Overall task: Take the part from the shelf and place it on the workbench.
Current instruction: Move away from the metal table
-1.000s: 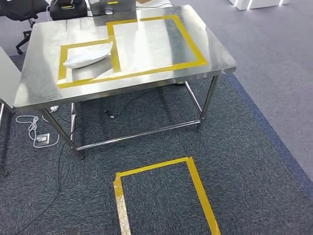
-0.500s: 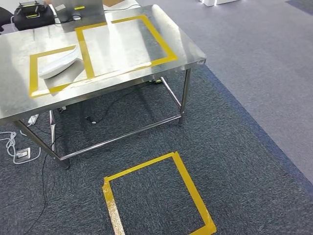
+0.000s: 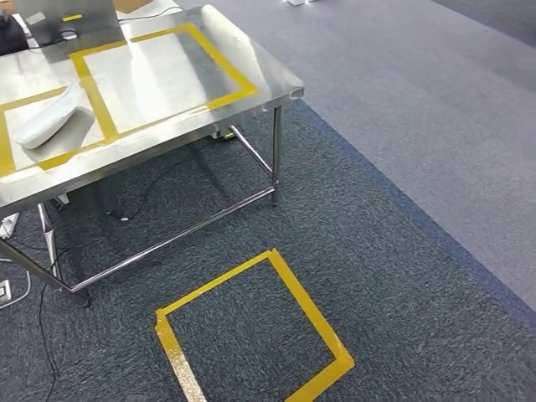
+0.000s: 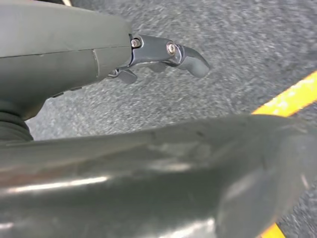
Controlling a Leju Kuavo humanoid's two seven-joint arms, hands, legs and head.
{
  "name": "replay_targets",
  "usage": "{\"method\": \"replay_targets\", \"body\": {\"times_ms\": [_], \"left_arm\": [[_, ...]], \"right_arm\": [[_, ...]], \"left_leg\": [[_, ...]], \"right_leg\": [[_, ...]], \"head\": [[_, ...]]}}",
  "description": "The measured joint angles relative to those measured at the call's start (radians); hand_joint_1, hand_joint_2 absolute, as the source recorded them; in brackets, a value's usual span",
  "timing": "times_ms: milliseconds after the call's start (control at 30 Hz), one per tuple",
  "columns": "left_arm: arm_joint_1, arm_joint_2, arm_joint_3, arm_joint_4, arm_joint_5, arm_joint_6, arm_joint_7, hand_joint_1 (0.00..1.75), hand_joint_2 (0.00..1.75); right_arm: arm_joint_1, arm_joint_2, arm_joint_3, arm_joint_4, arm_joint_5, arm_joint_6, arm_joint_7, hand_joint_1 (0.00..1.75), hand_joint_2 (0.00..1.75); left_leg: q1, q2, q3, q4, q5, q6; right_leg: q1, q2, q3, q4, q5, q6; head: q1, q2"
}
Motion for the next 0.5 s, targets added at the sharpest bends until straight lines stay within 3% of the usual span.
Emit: {"method": "replay_targets", "body": {"times_ms": [67,133,200,267,333,367,400,433,500], "left_arm": [[-0.002,-0.001,0.000,0.000,0.001,-0.001,-0.004,0.00,0.00],[-0.005,-0.001,0.000,0.000,-0.002,-0.001,-0.008,0.00,0.00],[-0.006,0.001,0.000,0.000,-0.008,0.001,-0.009,0.00,0.00],[-0.003,0.003,0.000,0.002,-0.013,0.002,-0.006,0.00,0.00],[0.003,0.004,0.000,0.004,-0.014,0.002,0.001,0.00,0.00],[0.004,0.004,0.000,0.005,-0.016,0.003,0.004,0.00,0.00],[0.005,0.004,0.000,0.006,-0.017,0.003,0.009,0.00,0.00],[0.005,0.005,0.000,0.006,-0.020,0.003,0.014,0.00,0.00],[0.006,0.007,0.000,0.008,-0.023,0.003,0.025,0.00,0.00]], "right_arm": [[0.002,0.000,-0.003,0.000,0.002,-0.001,0.003,0.00,0.00],[0.006,0.000,-0.004,0.000,0.008,-0.002,0.008,0.00,0.00],[0.007,0.001,-0.004,0.000,0.014,-0.002,0.014,0.00,0.00],[0.004,0.004,-0.004,0.000,0.017,-0.002,0.017,0.00,0.00],[0.005,0.006,-0.004,0.000,0.017,-0.002,0.019,0.00,0.00],[0.006,0.006,-0.004,0.000,0.017,-0.002,0.020,0.00,0.00],[0.007,0.006,-0.004,0.000,0.017,0.000,0.023,0.00,0.00],[0.007,0.007,-0.004,0.000,0.017,0.004,0.026,0.00,0.00],[0.004,0.009,-0.005,0.000,0.016,0.014,0.036,0.00,0.00]], "left_leg": [[-0.005,0.019,0.000,0.003,0.002,-0.011],[-0.003,0.029,0.001,0.005,0.001,-0.022],[0.002,-0.012,-0.010,0.040,-0.031,-0.035],[0.005,-0.070,-0.051,0.150,-0.101,-0.042],[0.005,-0.088,-0.095,0.267,-0.149,-0.042],[0.005,-0.090,-0.101,0.285,-0.146,-0.041],[0.005,-0.094,-0.090,0.261,-0.120,-0.039],[0.005,-0.104,-0.065,0.205,-0.081,-0.034],[0.007,-0.156,-0.009,0.076,-0.019,-0.024]], "right_leg": [[0.005,-0.013,0.018,-0.046,0.005,-0.014],[0.005,0.008,0.010,-0.046,0.013,-0.030],[0.001,0.026,0.010,-0.048,0.021,-0.043],[-0.001,0.048,0.006,-0.048,0.029,-0.053],[0.000,0.076,0.001,-0.046,0.033,-0.057],[0.001,0.090,0.000,-0.045,0.035,-0.057],[0.002,0.105,0.000,-0.044,0.036,-0.056],[0.002,0.121,0.000,-0.043,0.036,-0.055],[0.002,0.151,-0.004,-0.037,0.036,-0.052]], "head": [[-0.002,0.000],[-0.002,0.000],[-0.004,0.000],[-0.007,0.000],[-0.008,0.000],[-0.008,0.000],[-0.008,0.000],[-0.008,0.000],[-0.007,0.000]]}}
